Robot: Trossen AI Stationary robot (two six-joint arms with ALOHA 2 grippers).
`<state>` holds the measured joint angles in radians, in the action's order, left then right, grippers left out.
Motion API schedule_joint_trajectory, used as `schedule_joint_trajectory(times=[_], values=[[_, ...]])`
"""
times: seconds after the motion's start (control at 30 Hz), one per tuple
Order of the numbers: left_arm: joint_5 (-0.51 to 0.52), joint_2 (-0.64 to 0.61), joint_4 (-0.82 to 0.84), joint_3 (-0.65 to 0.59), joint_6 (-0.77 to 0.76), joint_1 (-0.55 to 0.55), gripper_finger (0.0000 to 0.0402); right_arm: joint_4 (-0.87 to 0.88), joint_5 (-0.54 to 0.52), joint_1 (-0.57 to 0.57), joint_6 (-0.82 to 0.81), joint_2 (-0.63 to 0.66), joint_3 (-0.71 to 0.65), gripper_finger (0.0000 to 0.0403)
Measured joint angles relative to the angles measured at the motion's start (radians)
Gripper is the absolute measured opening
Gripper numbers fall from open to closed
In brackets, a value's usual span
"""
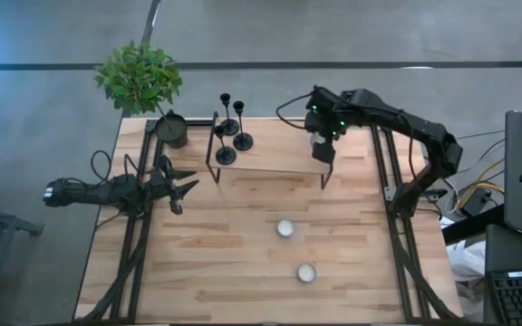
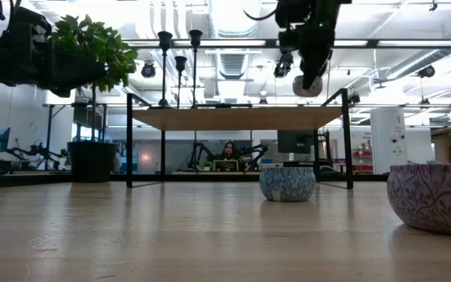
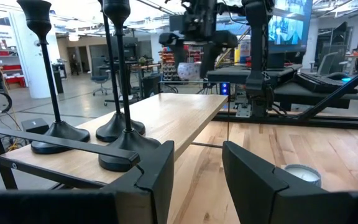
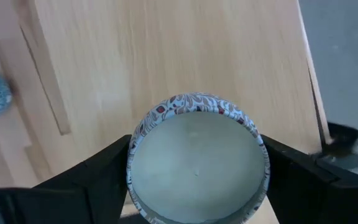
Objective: Pick & Place candle stick holders
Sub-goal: Put the red patterned scented candle on the shelf
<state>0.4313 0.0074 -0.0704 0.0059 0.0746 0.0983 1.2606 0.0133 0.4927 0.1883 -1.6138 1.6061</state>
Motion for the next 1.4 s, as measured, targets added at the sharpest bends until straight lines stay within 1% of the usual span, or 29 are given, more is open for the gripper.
schedule_joint_trajectory(times=[0.13, 0.33, 0.6, 0.8, 0.9, 1.07, 1.33, 1.4], values=[[0.000, 0.000, 0.000, 0.000, 0.000, 0.000, 0.0142, 0.000, 0.011, 0.007, 0.053, -0.073, 0.066, 0.0299], [0.000, 0.000, 0.000, 0.000, 0.000, 0.000, 0.0142, 0.004, 0.011, 0.027, 0.116, -0.195, 0.212, 0.0299], [0.000, 0.000, 0.000, 0.000, 0.000, 0.000, 0.0142, 0.050, 0.016, 0.074, 0.131, -0.322, 0.428, 0.0299], [0.000, 0.000, 0.000, 0.000, 0.000, 0.000, 0.0142, 0.140, 0.041, 0.083, 0.165, -0.405, 0.541, 0.0299], [0.000, 0.000, 0.000, 0.000, 0.000, 0.000, 0.0142, 0.166, 0.040, 0.092, 0.183, -0.433, 0.567, 0.0299], [0.000, 0.000, 0.000, 0.000, 0.000, 0.000, 0.0142, 0.167, 0.041, 0.102, 0.191, -0.457, 0.570, 0.0299], [0.000, 0.000, 0.000, 0.000, 0.000, 0.000, 0.0142, 0.157, 0.050, 0.126, 0.208, -0.463, 0.552, 0.0299], [0.000, 0.000, 0.000, 0.000, 0.000, 0.000, 0.0142, 0.155, 0.071, 0.129, 0.209, -0.464, 0.551, 0.0299]])
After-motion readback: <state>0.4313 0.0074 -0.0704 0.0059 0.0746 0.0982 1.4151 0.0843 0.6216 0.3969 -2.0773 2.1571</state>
